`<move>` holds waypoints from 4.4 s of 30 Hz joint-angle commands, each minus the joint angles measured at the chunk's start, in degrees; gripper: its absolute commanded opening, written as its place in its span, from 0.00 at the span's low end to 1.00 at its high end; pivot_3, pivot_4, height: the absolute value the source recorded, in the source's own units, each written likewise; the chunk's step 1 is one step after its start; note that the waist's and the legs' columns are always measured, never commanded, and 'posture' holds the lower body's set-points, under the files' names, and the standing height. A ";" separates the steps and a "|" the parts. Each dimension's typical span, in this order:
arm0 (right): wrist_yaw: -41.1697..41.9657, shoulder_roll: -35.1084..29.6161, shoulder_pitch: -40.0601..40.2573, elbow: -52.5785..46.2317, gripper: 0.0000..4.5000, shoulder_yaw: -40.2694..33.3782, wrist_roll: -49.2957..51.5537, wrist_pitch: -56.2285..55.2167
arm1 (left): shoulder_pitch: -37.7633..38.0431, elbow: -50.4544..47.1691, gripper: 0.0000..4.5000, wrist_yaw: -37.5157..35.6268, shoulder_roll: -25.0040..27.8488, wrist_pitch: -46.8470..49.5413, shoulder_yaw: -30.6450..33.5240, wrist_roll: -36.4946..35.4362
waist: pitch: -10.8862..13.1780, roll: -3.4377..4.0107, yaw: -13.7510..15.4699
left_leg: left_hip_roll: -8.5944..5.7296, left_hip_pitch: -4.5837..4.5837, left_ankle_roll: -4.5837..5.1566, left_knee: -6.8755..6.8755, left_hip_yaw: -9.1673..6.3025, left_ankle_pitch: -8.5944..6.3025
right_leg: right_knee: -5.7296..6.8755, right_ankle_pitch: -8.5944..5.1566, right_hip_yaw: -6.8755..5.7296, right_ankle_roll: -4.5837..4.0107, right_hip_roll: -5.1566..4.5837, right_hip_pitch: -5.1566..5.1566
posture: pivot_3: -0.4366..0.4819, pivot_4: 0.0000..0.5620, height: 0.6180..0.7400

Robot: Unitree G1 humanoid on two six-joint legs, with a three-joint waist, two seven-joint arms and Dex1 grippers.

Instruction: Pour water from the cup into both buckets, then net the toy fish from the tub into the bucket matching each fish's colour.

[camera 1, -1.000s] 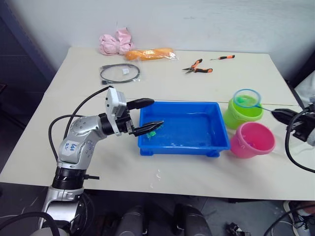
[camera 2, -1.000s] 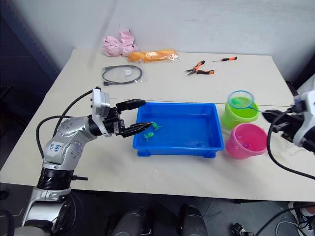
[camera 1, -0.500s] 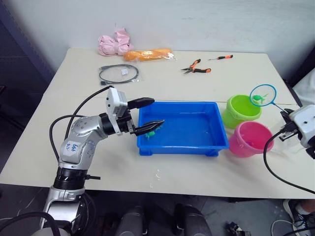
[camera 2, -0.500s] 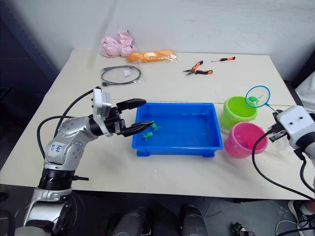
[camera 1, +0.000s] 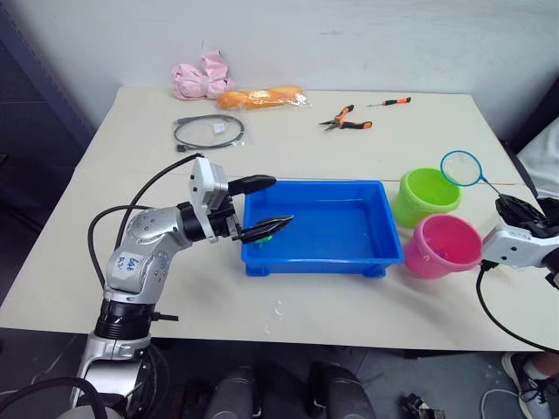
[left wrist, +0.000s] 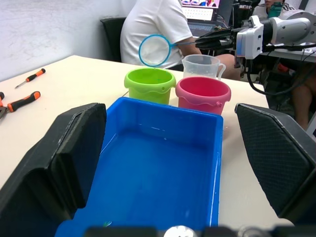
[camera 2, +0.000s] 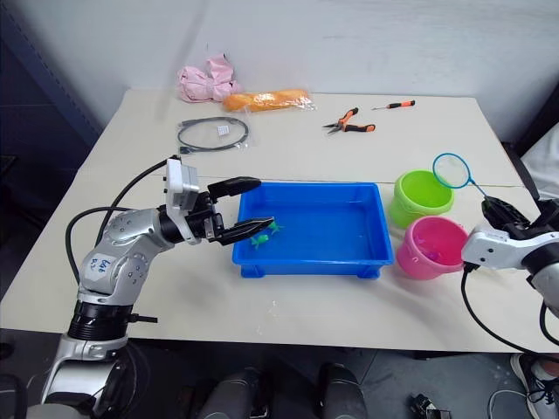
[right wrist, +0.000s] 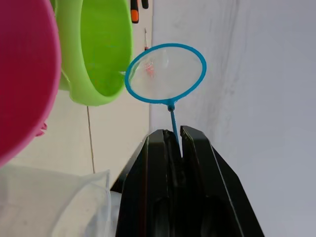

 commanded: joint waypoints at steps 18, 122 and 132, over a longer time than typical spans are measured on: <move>39.94 5.11 -15.51 -33.47 0.00 10.85 65.20 54.78 | 7.89 2.30 0.99 -8.18 14.96 -2.02 10.24 -1.08 | 0.03 0.04 -1.04 | 0.18 0.00 0.07 0.04 -0.22 -0.13 | -0.07 -0.02 -0.20 -0.10 -0.12 0.07 | 0.48 0.27 1.00; 8.14 -1.55 -3.57 1.67 0.00 -0.06 6.22 2.43 | -4.22 2.97 0.99 -7.53 2.65 -0.58 -4.03 3.96 | 0.03 0.06 -0.08 | -0.01 -0.01 0.04 0.00 0.08 -0.02 | 0.20 -0.02 -0.01 0.02 0.01 -0.05 | 0.48 0.27 1.00; -1.14 -0.98 -5.49 4.43 0.00 2.15 1.45 -4.65 | -4.34 4.17 0.99 -7.91 1.06 -2.79 -4.70 4.49 | 0.03 0.05 -0.08 | 0.00 -0.01 0.02 0.01 0.07 -0.01 | 0.19 -0.02 0.00 0.02 0.01 -0.04 | 0.48 0.27 1.00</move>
